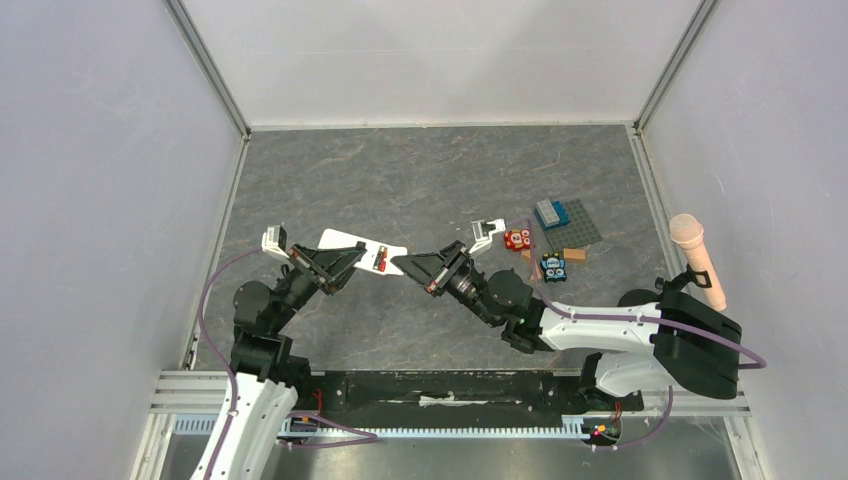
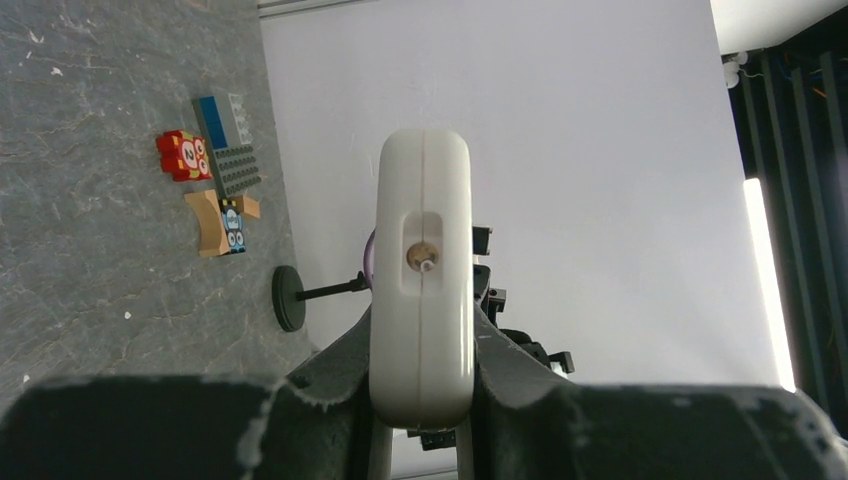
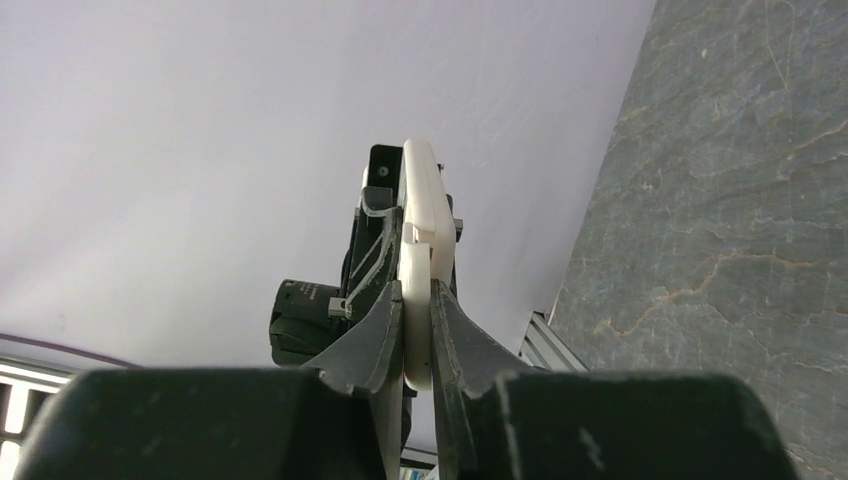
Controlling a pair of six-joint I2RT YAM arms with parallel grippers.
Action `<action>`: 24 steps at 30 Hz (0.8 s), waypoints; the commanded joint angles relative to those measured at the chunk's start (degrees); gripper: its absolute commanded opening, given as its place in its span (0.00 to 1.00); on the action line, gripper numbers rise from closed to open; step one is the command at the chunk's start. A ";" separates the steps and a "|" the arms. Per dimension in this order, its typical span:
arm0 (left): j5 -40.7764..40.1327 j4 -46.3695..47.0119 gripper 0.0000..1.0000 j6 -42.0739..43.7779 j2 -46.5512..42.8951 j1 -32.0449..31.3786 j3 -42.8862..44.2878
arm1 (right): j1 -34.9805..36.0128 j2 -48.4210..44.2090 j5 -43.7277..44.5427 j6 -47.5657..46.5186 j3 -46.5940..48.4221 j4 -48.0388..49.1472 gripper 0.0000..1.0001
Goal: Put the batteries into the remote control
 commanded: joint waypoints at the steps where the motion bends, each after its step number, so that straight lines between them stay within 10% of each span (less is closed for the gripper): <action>1: 2.63 4.15 0.02 -3.78 -0.90 -0.37 -0.12 | 0.73 0.19 2.93 -3.32 0.45 7.07 0.00; 24: -0.67 6.41 0.02 -6.01 -1.57 -0.37 -0.06 | 4.41 -0.62 8.42 3.39 3.79 -6.96 0.00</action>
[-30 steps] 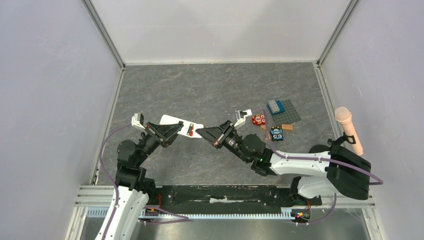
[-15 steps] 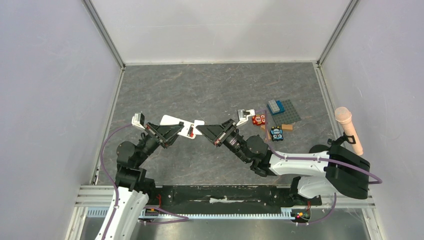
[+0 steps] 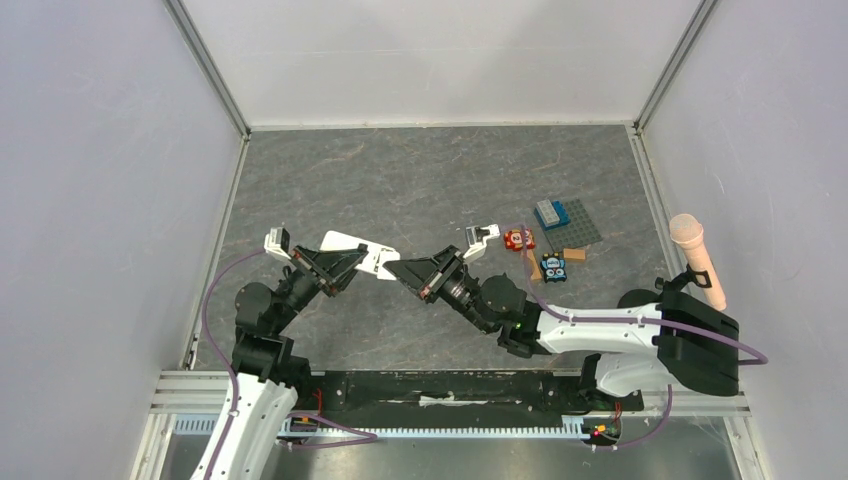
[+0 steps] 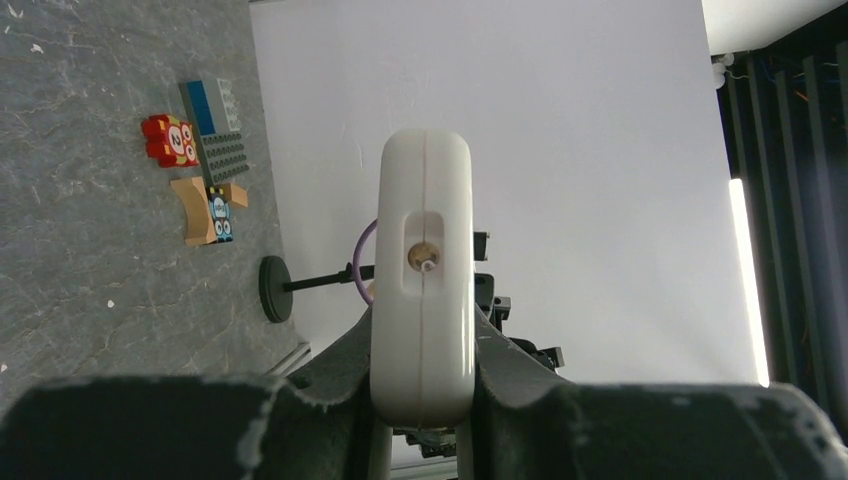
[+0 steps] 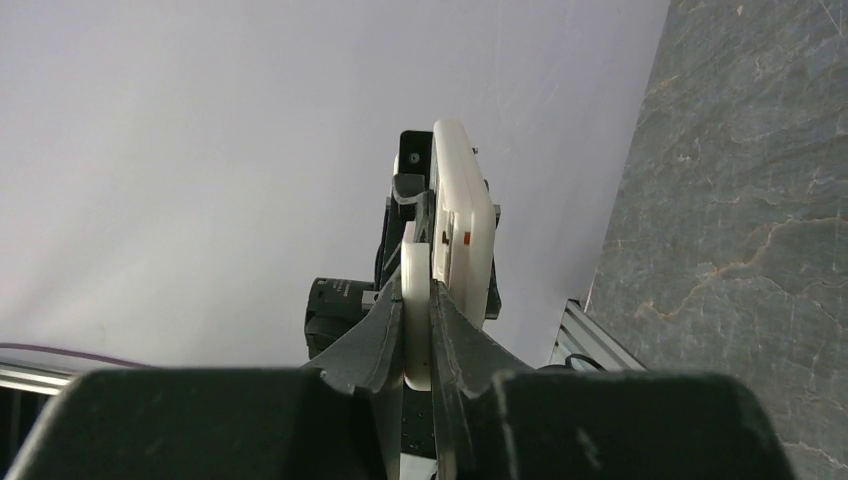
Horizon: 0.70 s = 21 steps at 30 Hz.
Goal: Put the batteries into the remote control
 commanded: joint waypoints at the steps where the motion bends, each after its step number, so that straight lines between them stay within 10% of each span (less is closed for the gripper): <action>1: -1.21 4.98 0.02 -3.87 -1.27 -0.11 0.92 | 1.08 -1.16 5.59 -0.40 1.64 -6.00 0.00; 21: -0.48 5.61 0.02 -6.30 -2.75 -0.11 -0.64 | 1.46 -2.28 11.90 -0.71 3.56 -12.71 0.14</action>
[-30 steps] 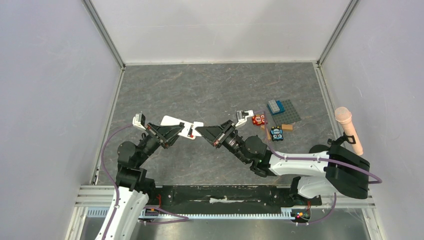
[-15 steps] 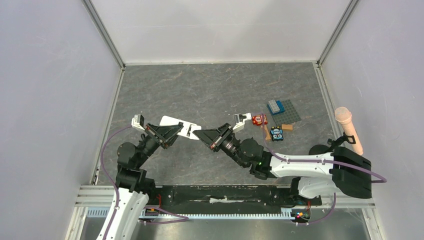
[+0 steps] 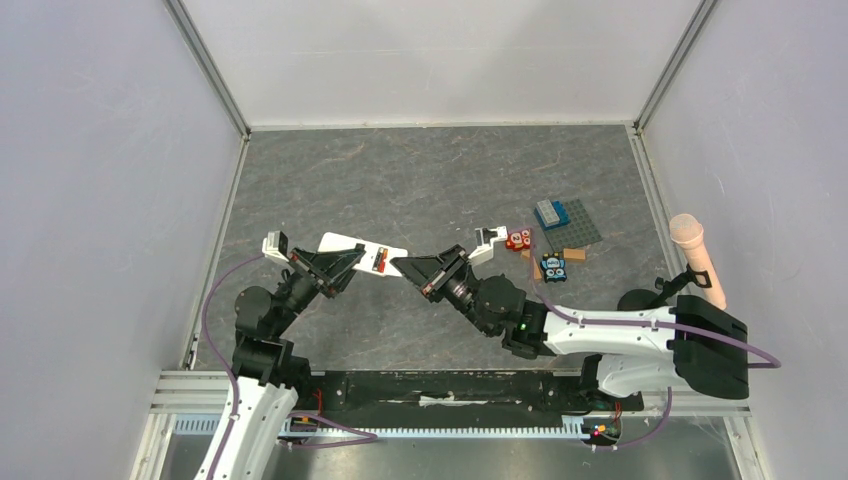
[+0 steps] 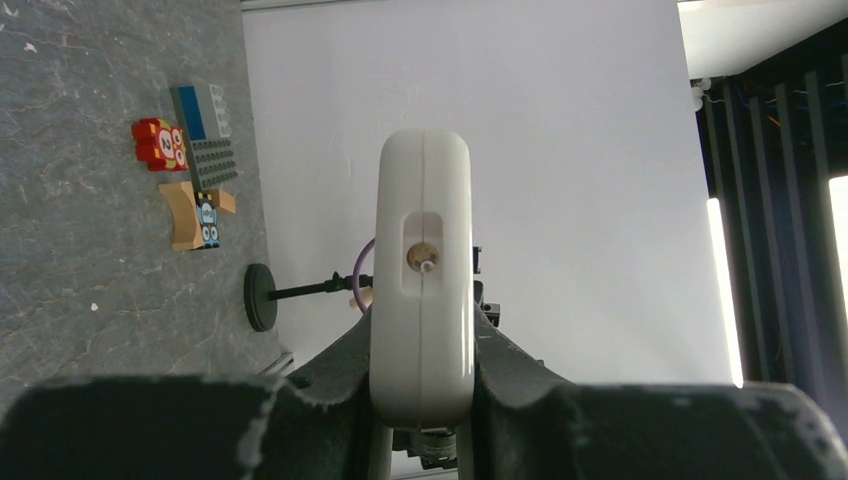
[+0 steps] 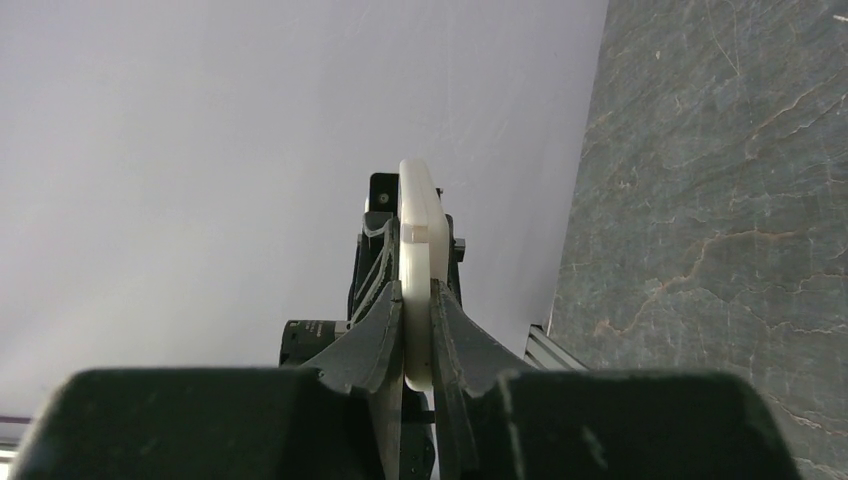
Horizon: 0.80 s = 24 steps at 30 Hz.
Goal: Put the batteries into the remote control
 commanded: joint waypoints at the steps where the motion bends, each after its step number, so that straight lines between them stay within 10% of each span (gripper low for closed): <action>1: 1.30 6.96 0.02 -4.08 -0.57 -0.09 0.25 | 0.02 0.96 4.42 0.62 3.06 -5.54 0.15; 24: 4.40 12.08 0.02 -4.12 1.86 -0.13 -1.03 | 0.12 6.52 0.87 9.61 8.22 -13.62 0.32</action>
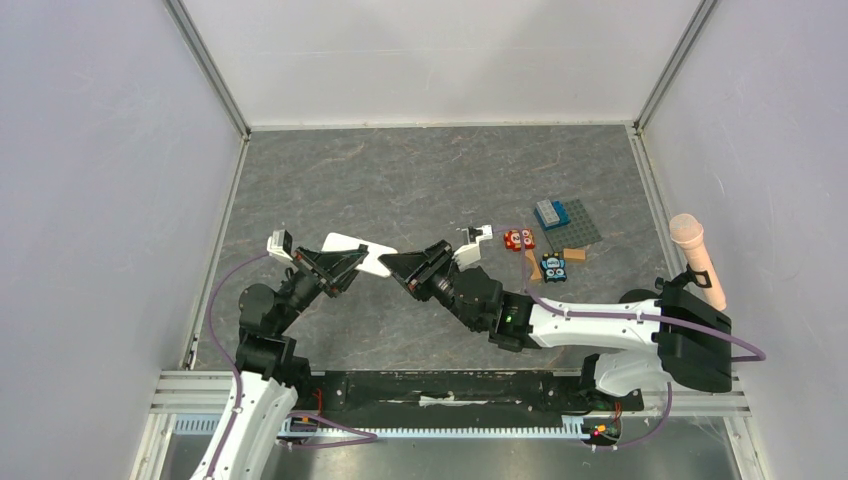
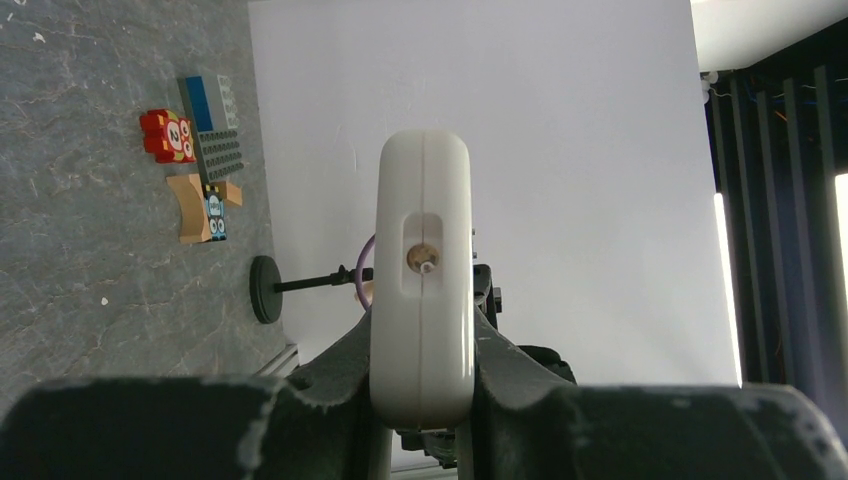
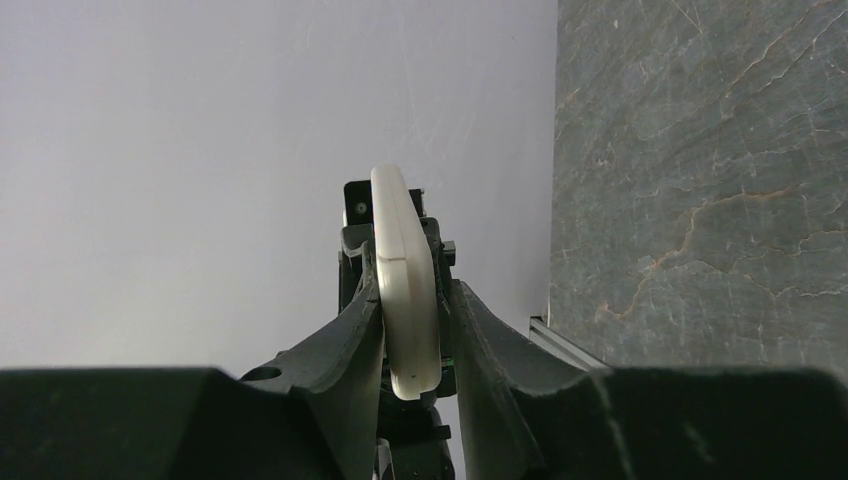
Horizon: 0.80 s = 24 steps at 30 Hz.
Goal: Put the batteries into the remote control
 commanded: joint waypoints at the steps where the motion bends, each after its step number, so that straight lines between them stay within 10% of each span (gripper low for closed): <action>1: 2.82 7.75 0.02 -3.59 -0.92 -0.34 0.93 | -0.01 1.44 -0.64 1.12 1.21 -3.41 0.32; 17: 6.92 9.43 0.02 -1.99 0.88 -0.33 2.91 | -0.03 1.58 -3.85 0.91 -0.74 0.13 0.27; 24: 5.45 4.47 0.02 -0.04 -0.58 -0.28 3.12 | -0.75 -2.43 -5.04 -3.44 -3.72 2.73 0.56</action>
